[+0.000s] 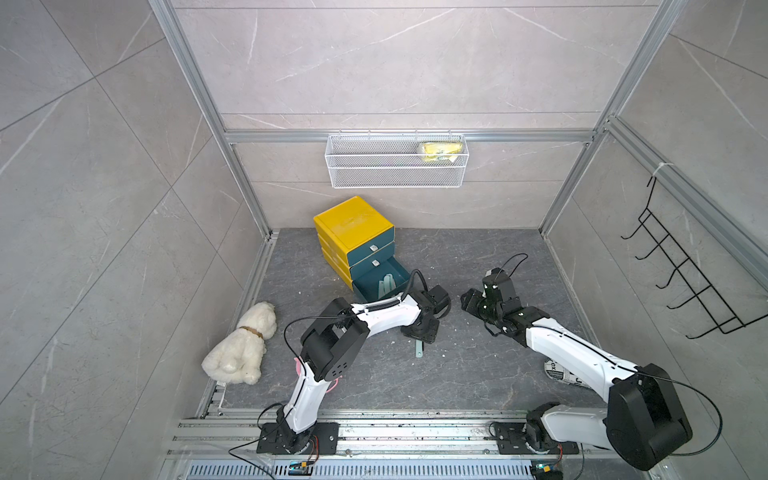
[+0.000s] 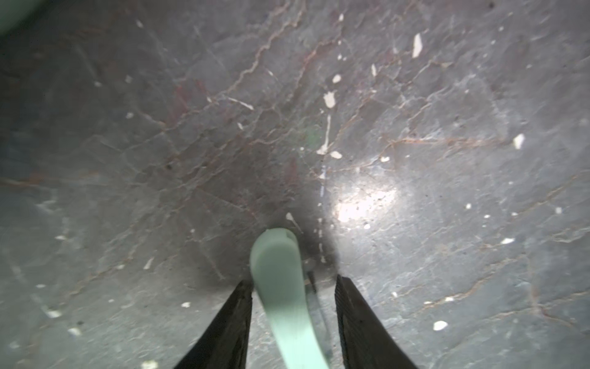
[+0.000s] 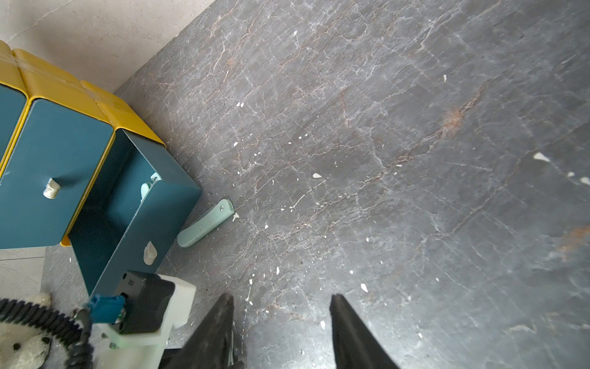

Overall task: Place the fruit knives into the drawer by color
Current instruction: Pick up the fruit knife from the center of the board.

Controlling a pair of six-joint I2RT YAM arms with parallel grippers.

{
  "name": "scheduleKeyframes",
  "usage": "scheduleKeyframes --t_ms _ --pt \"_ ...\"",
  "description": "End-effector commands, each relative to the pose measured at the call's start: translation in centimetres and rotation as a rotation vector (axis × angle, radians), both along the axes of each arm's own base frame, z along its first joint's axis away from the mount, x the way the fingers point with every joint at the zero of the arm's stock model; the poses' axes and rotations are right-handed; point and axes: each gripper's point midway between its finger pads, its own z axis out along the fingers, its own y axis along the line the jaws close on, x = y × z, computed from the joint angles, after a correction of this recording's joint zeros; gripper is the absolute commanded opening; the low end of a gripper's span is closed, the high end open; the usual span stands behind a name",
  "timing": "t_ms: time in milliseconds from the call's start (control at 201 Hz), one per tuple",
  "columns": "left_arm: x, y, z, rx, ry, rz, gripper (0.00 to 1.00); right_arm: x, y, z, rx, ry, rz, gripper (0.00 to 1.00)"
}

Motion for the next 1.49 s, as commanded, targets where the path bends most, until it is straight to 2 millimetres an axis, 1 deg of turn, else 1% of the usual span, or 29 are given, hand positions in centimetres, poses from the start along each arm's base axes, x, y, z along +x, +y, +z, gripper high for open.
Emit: scheduleKeyframes --t_ms 0,124,274,398,458,562,702,762,826,1025,1080,1135,1210,1334,1409,1488 --pt "0.6 0.9 -0.3 0.101 -0.045 -0.055 0.45 -0.2 -0.2 -0.4 0.004 0.006 0.0 0.52" --pt "0.6 0.6 -0.7 0.135 -0.061 -0.08 0.45 -0.1 -0.1 -0.7 0.008 0.01 0.001 0.51" --pt "0.2 0.0 -1.6 0.125 -0.028 -0.079 0.42 -0.1 -0.3 -0.7 0.003 0.011 -0.003 0.52" --pt "0.0 -0.4 -1.7 0.113 -0.018 -0.078 0.34 -0.1 -0.4 -0.9 -0.002 0.013 -0.006 0.52" --pt "0.1 -0.2 -1.6 0.119 -0.026 -0.076 0.3 -0.1 -0.4 -0.9 0.0 0.013 -0.005 0.52" --pt "0.4 0.2 -1.2 0.131 -0.054 -0.067 0.27 -0.1 -0.3 -1.1 0.002 0.017 -0.003 0.52" --pt "1.3 0.4 0.1 0.136 -0.112 -0.054 0.23 0.0 -0.3 -1.2 0.008 0.02 -0.005 0.51" --pt "2.0 0.5 1.2 0.134 -0.152 -0.046 0.22 0.0 -0.3 -1.2 0.007 0.02 -0.004 0.51" --pt "2.8 0.8 2.9 0.132 -0.201 -0.033 0.22 0.0 -0.3 -1.2 0.006 0.021 -0.004 0.51" --pt "6.2 2.7 9.6 0.117 -0.378 0.013 0.23 0.1 -0.1 -1.1 0.014 0.02 -0.001 0.51" --pt "7.3 3.4 11.2 0.141 -0.427 0.021 0.23 0.2 -0.1 -1.2 0.018 0.022 -0.002 0.51" --pt "8.3 4.0 12.4 0.156 -0.459 0.031 0.23 0.3 0.1 -1.2 0.024 0.024 -0.001 0.51" --pt "9.9 4.9 13.5 0.167 -0.492 0.055 0.23 0.3 0.2 -1.3 0.028 0.025 0.0 0.51" --pt "13.2 6.7 14.8 0.221 -0.571 0.095 0.23 0.4 0.2 -1.3 0.031 0.025 0.002 0.51" --pt "15.1 7.3 15.2 0.272 -0.621 0.103 0.23 0.4 0.3 -1.3 0.033 0.026 0.005 0.51" --pt "16.9 8.0 14.9 0.328 -0.644 0.116 0.23 0.4 0.4 -1.2 0.036 0.024 0.009 0.51"
